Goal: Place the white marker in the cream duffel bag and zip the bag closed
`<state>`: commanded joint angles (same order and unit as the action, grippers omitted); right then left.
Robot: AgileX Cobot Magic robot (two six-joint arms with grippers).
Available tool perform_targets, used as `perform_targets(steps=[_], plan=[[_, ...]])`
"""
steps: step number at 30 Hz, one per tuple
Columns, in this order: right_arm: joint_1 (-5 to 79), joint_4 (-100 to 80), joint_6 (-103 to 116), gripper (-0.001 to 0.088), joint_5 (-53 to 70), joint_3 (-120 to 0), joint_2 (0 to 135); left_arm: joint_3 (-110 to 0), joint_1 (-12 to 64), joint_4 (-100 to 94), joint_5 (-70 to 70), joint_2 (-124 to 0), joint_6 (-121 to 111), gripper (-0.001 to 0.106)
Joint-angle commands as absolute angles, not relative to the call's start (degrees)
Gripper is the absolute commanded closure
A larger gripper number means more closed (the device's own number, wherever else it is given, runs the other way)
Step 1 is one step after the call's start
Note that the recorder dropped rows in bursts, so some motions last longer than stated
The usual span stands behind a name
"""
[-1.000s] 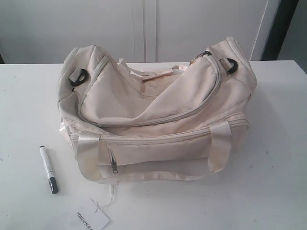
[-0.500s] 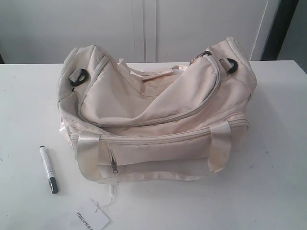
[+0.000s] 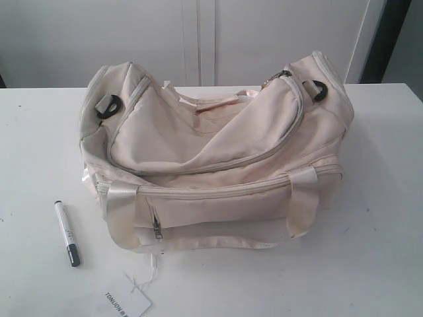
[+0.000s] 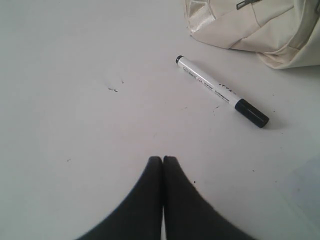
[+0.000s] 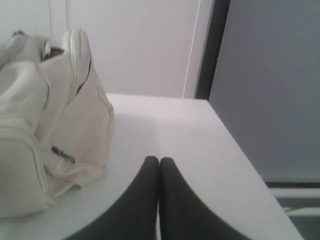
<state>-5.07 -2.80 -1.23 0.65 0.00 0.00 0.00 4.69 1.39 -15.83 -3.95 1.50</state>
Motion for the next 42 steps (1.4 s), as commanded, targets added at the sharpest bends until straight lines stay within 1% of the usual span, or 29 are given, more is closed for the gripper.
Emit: perform_targets(steps=[3,9,18,21,30,42], plan=[[-5.1,-2.8,-1.2,0.0868,-2.5,0.0,0.0,0.0,4.7,1.4,-15.8,-4.0,1.5,0.105],[-5.1,-2.8,-1.2,0.0868,-3.9,0.0,0.0,0.0,4.7,1.4,-15.8,-4.0,1.5,0.105],[-5.1,-2.8,-1.2,0.0868,-13.8,0.0,0.0,0.0,4.7,1.4,-15.8,-4.0,1.5,0.105],[-5.1,-2.8,-1.1,0.0868,-13.6,0.0,0.0,0.0,4.7,1.4,-15.8,-4.0,1.5,0.105],[-5.1,-2.8,-1.1,0.0868,3.1,-7.1,0.0,0.0,4.7,1.4,-15.8,-4.0,1.5,0.105],[-5.1,-2.5,-1.0,0.0868,19.1,-16.4,0.8,0.0,4.7,1.4,-15.8,-4.0,1.5,0.105]])
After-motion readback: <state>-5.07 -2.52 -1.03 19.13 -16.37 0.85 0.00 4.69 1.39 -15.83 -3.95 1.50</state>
